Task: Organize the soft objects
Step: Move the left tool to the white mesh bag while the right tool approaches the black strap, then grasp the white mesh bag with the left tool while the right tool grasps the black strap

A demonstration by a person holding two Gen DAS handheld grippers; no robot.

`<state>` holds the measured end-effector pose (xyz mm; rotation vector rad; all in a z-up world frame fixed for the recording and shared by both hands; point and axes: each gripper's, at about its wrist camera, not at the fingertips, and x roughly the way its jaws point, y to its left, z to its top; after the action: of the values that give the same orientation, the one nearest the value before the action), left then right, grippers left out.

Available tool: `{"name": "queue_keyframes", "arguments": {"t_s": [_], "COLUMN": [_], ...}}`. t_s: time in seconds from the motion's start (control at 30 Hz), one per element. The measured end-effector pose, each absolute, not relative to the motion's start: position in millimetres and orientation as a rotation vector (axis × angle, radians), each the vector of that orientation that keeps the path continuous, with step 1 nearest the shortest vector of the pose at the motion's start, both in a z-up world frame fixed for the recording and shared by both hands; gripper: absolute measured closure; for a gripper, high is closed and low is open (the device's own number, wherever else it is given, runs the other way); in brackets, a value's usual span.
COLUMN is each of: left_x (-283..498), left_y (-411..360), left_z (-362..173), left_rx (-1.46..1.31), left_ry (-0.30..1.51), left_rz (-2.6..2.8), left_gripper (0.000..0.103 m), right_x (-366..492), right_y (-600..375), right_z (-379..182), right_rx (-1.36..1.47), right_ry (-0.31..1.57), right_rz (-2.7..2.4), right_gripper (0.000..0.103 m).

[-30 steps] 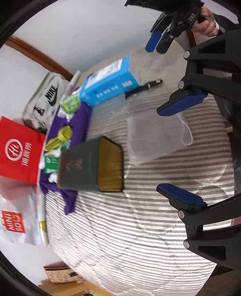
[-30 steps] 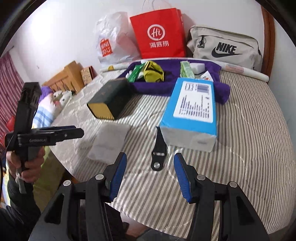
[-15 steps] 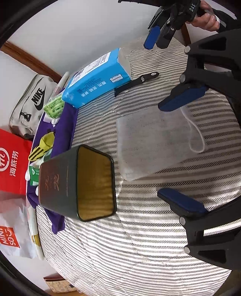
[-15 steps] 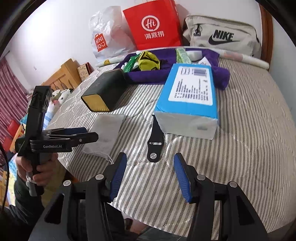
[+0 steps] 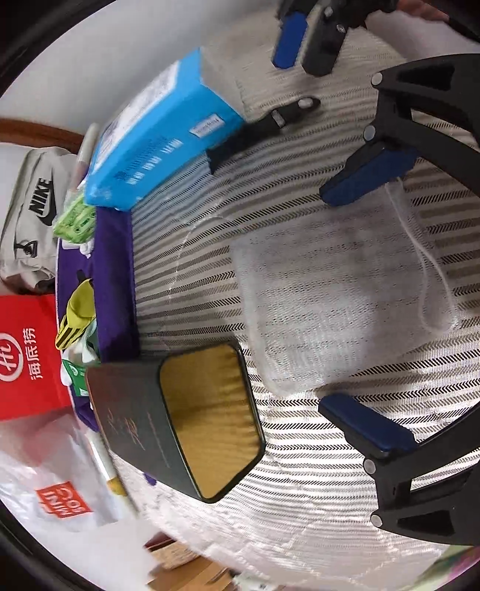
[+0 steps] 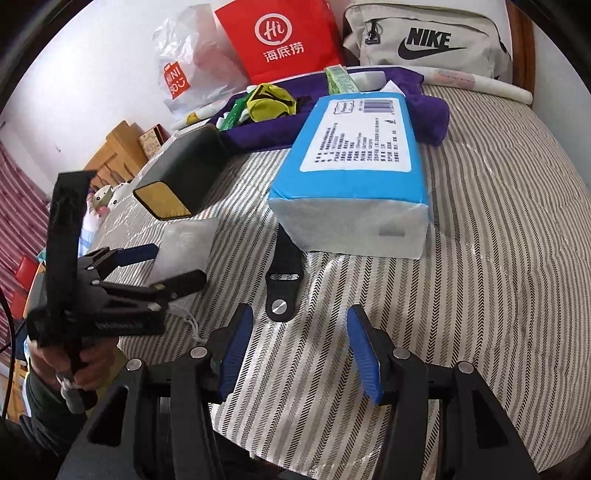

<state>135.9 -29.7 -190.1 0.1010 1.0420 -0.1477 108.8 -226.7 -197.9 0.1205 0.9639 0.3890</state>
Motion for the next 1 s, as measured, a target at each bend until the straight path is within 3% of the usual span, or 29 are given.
{"name": "queue_keyframes", "arguments": {"t_s": [0.1,0.2,0.47,0.53,0.93,1.0], "left_x": [136.3,132.5,128.7,129.2,123.5,123.5], "left_y": [-27.8,-22.9,0.9,10.3,25.7,26.7], "left_z": [-188.7,-185.3,-178.7,-177.7,-180.0,-180.2], "left_rx": [0.094,0.087,0.054,0.025,-0.044,-0.051], "left_ry": [1.03,1.007,0.985,0.994,0.973,0.973], "left_rz": [-0.138,-0.129,-0.113,-0.12,-0.129,-0.133], "left_gripper": [0.002,0.014,0.07,0.076,0.078,0.078], "right_x": [111.6,112.5,120.3,124.3,134.8,132.4], "right_y": [-228.9,-231.0,-211.7,-204.0,-171.8,-166.0], "right_z": [-200.7,-202.6,-204.4,-206.0,-209.3,-210.5], "right_rx": [0.123,0.133,0.075,0.071,-0.001,-0.026], "right_ry": [0.969,0.973,0.956,0.953,0.868,0.848], "right_rz": [0.379,0.376,0.351,0.364,0.235,0.18], "right_gripper": [0.05,0.05,0.05,0.05,0.047,0.059]}}
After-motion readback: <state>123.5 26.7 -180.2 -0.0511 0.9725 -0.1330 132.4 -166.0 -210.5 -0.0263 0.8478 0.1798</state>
